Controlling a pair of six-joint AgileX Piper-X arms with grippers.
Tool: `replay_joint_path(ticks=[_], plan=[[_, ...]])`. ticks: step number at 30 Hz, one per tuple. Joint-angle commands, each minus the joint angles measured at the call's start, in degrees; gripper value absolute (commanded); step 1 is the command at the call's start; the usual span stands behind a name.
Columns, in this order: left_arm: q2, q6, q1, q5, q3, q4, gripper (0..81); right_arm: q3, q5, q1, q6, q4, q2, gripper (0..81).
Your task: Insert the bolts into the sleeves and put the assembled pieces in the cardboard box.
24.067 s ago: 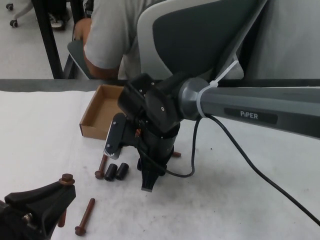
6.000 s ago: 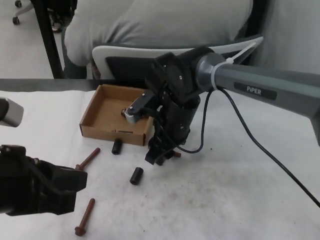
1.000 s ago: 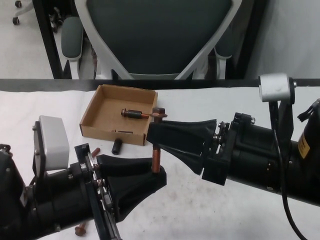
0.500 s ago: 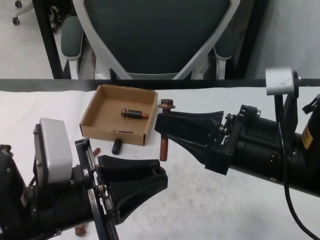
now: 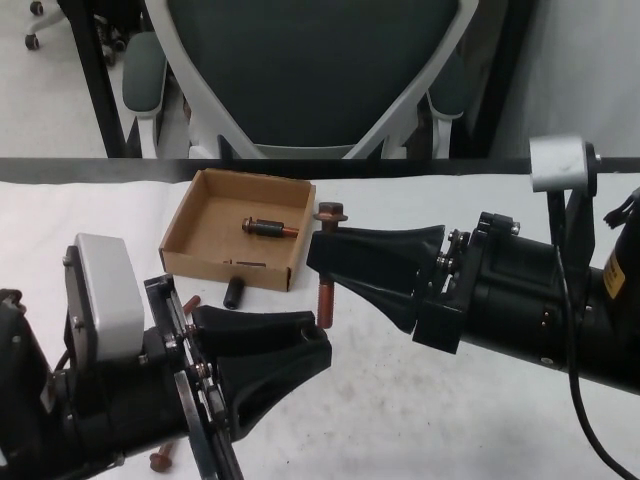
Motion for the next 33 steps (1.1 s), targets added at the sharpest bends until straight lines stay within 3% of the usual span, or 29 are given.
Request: replay_joint_path(ticks=[1,7,13,33], plan=[[0.0,-1.4,-0.2,-0.7,-0.1,-1.3,0.8,-0.8,-0.8,-0.1,0.3,-0.4,0.2,0.2],[0.0,-4.7,-0.2,-0.7,-0.2,-4.1,0.8,-0.8,-0.8,-0.1,0.3,-0.4,0.2,0.2],[0.0,-5.2,-0.2,4.4,-0.2,-3.5,0.8,-0.8,-0.8,-0.1,0.2,-0.4,0.2,0.2],[0.0,-5.8,-0.2,3.5,-0.4,-3.7,0.8,-0.8,-0.8,-0.1,0.2,1.4,0.2,0.2]])
